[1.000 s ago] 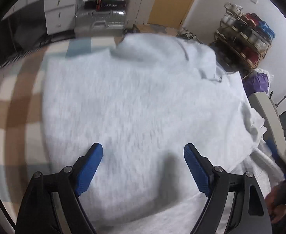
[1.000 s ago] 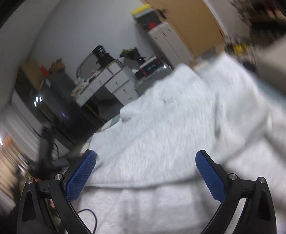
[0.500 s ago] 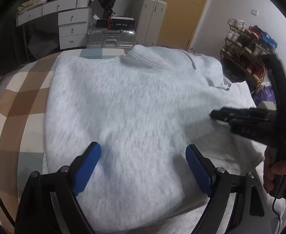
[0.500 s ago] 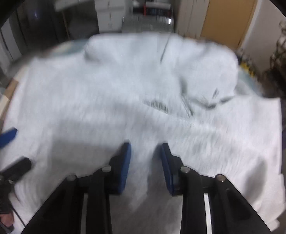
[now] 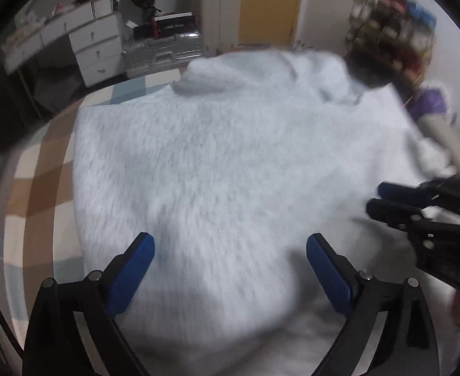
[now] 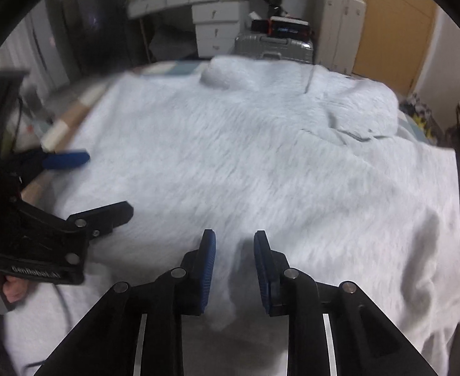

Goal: Fold large clothes

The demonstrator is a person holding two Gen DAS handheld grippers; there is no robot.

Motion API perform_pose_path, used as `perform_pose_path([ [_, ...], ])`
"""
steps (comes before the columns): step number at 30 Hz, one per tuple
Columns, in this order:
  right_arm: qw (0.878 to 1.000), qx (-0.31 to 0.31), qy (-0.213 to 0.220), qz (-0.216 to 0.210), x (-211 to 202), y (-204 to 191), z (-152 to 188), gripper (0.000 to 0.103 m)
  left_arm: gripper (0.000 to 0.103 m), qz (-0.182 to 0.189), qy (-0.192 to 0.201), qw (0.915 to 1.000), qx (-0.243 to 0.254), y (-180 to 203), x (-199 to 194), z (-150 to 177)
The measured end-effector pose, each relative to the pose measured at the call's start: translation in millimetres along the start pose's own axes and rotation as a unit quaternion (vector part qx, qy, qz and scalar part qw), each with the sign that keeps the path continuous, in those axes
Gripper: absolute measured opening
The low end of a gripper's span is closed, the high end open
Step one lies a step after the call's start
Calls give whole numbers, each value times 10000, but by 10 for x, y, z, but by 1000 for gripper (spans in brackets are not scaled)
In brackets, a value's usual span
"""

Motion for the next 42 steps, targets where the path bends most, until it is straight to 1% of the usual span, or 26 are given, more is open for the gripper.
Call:
perform_pose_path([
  [1, 9996, 161, 186, -159, -183, 28, 23, 24, 94, 211, 14, 9995, -218, -12, -202, -2],
  [3, 9980, 251, 521, -266, -548, 76, 49, 27, 94, 509, 141, 9976, -456, -24, -690, 27],
  [5, 9959, 205, 821, -316, -833, 85, 92, 33, 94, 452, 446, 9964, -567, -25, -1293, 99],
  [6, 9941, 170, 1015, -349, -1012, 59, 121, 39, 94, 440, 544, 9959, -580, -10, -1507, 142],
  [7, 9921, 121, 1191, -376, -1183, 15, 136, 43, 94, 464, 675, 9952, -543, 46, -1916, 248],
  [9, 9875, 16, 1509, -443, -1472, -95, 185, 46, 94, 457, 876, 9940, -477, 144, -2483, 447],
  [10, 9847, -46, 1678, -476, -1619, -168, 176, 48, 95, 286, 948, 9944, -359, 198, -2803, 602],
  [12, 9781, -134, 1998, -565, -1955, -259, 251, 63, 95, -138, 1190, 9927, -138, 253, -3307, 865],
  [13, 9734, -166, 2201, -619, -2134, -309, 291, 67, 95, -316, 1292, 9911, -70, 254, -3504, 981],
  [15, 9644, -182, 2554, -657, -2411, -407, 363, 83, 95, -482, 1432, 9885, -40, 240, -3766, 1155],
  [16, 9608, -168, 2699, -615, -2535, -426, 415, 87, 95, -539, 1424, 9883, -124, 208, -3791, 1203],
  [18, 9585, -140, 2808, -474, -2593, -418, 452, 91, 96, -582, 1364, 9884, -316, 125, -3666, 1218],
  [20, 9608, -67, 2752, -321, -2498, -357, 483, 94, 98, -413, 1393, 9890, -281, 135, -3360, 1126],
  [22, 9695, 155, 2434, -260, -2279, -229, 560, 94, 98, -357, 1354, 9901, -106, 207, -2906, 976],
  [24, 9779, 401, 2022, -356, -2018, -121, 619, 94, 98, -209, 1257, 9919, 8, 297, -2385, 767],
  [26, 9835, 670, 1613, -464, -1745, 13, 652, 94, 98, 0, 1080, 9941, -88, 336, -1879, 549],
  [27, 9840, 751, 1535, -502, -1678, 68, 651, 94, 98, 24, 962, 9952, -188, 322, -1625, 447],
  [29, 9845, 861, 1463, -437, -1575, 193, 588, 94, 97, 65, 661, 9968, -454, 251, -1010, 229],
  [31, 9861, 847, 1385, -349, -1455, 301, 477, 94, 97, 142, 421, 9976, -532, 228, -528, 66],
  [33, 9880, 802, 1299, -225, -1293, 398, 288, 93, 97, 59, 249, 9985, -479, 206, -154, -36],
  [34, 9886, 786, 1271, -187, -1222, 417, 231, 92, 97, 54, 220, 9987, -465, 205, -58, -49],
  [35, 9896, 745, 1225, -130, -1107, 458, 107, 88, 97, 136, 135, 9984, -524, 194, 124, -82],
  [37, 9924, 610, 1070, 6, -869, 507, -41, 83, 97, 297, 9, 9971, -700, 186, 301, -58],
  [39, 9944, 553, 862, 245, -600, 641, -184, 67, 97, 286, -30, 9973, -673, 211, 370, -30],
  [41, 9947, 577, 668, 530, -333, 808, -299, 54, 97, 88, 43, 9992, -377, 288, 364, 1],
  [42, 9937, 630, 543, 749, -193, 938, -330, 54, 97, -24, -19, 9996, -267, 313, 377, 28],
])
Point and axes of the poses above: each gripper's, at about its wrist camera, not at the fingertips, and x roughly the way its jaws point, y to its right, z to its underside, the point moved 9 cm from there along x, roughly the way its jaws point, and after that the axes turned 4 degrees about -z, right-handed, at the moved point
